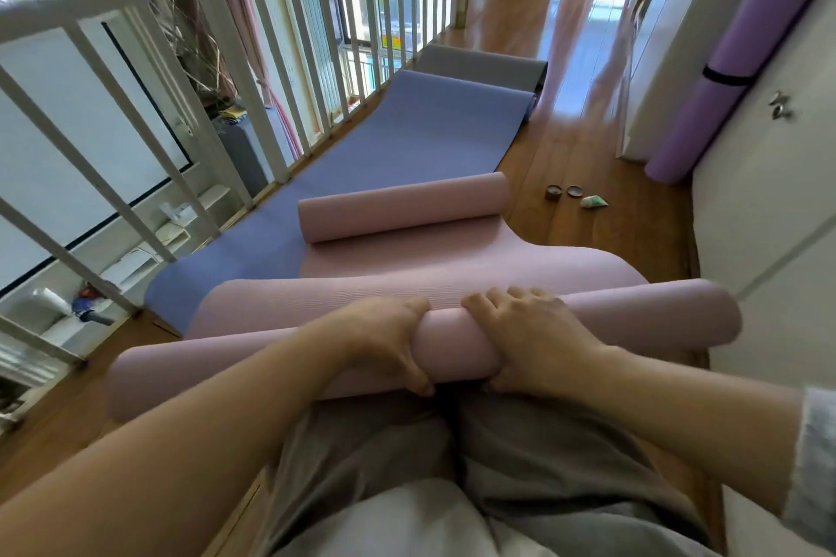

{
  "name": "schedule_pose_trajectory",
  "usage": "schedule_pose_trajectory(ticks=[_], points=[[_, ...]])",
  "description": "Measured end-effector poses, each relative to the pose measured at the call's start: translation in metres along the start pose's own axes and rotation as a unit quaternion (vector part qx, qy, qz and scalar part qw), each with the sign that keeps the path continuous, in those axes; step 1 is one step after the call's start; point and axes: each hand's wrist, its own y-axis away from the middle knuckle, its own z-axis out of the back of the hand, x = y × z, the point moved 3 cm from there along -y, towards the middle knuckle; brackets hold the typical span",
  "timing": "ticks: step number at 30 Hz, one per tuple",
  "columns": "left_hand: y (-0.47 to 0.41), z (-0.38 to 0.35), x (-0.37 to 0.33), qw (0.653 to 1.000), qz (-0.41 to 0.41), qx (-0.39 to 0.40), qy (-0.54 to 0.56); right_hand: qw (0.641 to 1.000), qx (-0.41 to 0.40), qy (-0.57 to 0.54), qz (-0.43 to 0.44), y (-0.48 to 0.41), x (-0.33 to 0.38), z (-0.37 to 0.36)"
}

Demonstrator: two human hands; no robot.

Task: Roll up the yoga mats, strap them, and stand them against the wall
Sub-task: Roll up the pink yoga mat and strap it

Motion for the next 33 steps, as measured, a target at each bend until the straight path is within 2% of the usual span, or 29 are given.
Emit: schedule_pose_trajectory(ticks=[2, 4, 6, 9, 11, 13, 16, 17, 20, 22, 24, 30, 33], points=[[-0.005, 0.004, 0.004, 0.999, -0.005, 0.030, 0.024, 1.000, 0.000, -0.027, 0.000, -0.003, -0.002, 0.000], [-0.005, 0.005, 0.006, 0.998, 0.000, 0.024, 0.050, 0.998, 0.036, -0.050, 0.009, -0.011, -0.009, 0.006], [-0.001, 0.003, 0.002, 0.999, 0.004, -0.044, -0.008, 0.995, 0.075, -0.057, 0.023, -0.022, -0.015, 0.011], [0.007, -0.012, -0.009, 0.978, 0.015, -0.159, -0.135, 0.985, 0.154, -0.066, 0.030, -0.040, -0.022, 0.012], [0.003, -0.014, -0.006, 0.976, 0.018, -0.172, -0.130, 0.981, 0.176, -0.073, 0.021, -0.046, -0.022, 0.011], [-0.001, -0.007, 0.002, 0.985, 0.016, -0.144, -0.088, 0.987, 0.139, -0.079, -0.002, -0.040, -0.020, 0.008], [-0.009, 0.003, 0.012, 0.996, 0.006, -0.081, -0.037, 1.000, -0.026, 0.001, 0.002, -0.022, -0.009, -0.005], [-0.011, 0.006, 0.014, 0.998, 0.002, -0.053, -0.021, 0.999, -0.051, 0.016, 0.010, -0.019, -0.006, -0.010], [-0.015, 0.014, 0.016, 1.000, 0.012, -0.020, 0.006, 0.999, -0.036, -0.011, 0.009, -0.029, -0.012, -0.005], [-0.013, 0.007, 0.009, 0.991, 0.034, -0.088, -0.096, 0.999, -0.013, -0.033, 0.011, -0.037, -0.017, 0.001], [-0.005, -0.011, -0.004, 0.959, 0.042, -0.173, -0.219, 0.999, 0.006, -0.037, 0.012, -0.040, -0.023, 0.001], [-0.007, -0.001, -0.005, 0.957, 0.038, -0.216, -0.190, 0.998, 0.035, -0.041, 0.022, -0.044, -0.026, 0.015], [0.010, 0.016, -0.012, 0.946, 0.028, -0.241, -0.217, 0.999, 0.003, -0.017, 0.033, -0.035, -0.024, 0.040]])
